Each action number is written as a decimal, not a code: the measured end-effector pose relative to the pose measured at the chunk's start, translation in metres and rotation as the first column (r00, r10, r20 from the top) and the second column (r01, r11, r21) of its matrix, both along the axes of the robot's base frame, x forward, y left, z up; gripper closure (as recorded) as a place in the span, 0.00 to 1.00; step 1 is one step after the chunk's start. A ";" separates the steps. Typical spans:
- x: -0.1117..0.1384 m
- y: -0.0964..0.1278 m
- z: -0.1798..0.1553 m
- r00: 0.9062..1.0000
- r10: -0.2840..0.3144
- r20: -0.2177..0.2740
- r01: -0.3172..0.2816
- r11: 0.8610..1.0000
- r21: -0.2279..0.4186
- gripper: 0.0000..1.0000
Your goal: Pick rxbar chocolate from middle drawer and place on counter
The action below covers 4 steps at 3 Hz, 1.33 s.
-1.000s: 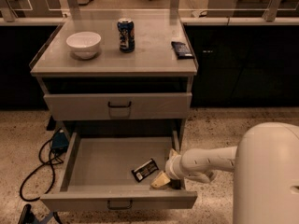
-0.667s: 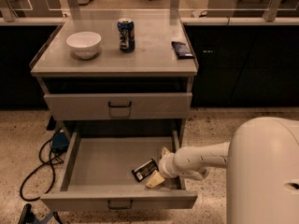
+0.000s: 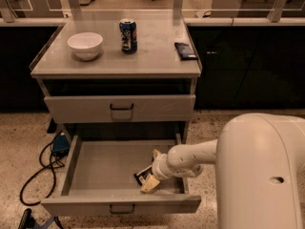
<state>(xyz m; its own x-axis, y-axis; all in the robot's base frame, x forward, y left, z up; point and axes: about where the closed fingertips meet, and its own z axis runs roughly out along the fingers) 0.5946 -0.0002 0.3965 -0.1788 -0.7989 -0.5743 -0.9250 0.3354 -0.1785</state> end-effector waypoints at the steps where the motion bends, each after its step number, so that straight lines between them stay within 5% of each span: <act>1: 0.006 -0.010 -0.007 1.000 -0.017 -0.013 0.017 1.000 0.006 0.00; 3: 0.040 -0.040 -0.029 0.999 -0.023 -0.046 0.027 0.997 0.079 0.00; 4: 0.048 -0.035 -0.045 0.995 0.019 -0.093 -0.008 0.994 0.113 0.00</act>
Offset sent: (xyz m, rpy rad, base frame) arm 0.0526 -0.0575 -0.0226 0.0895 0.0098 -0.0594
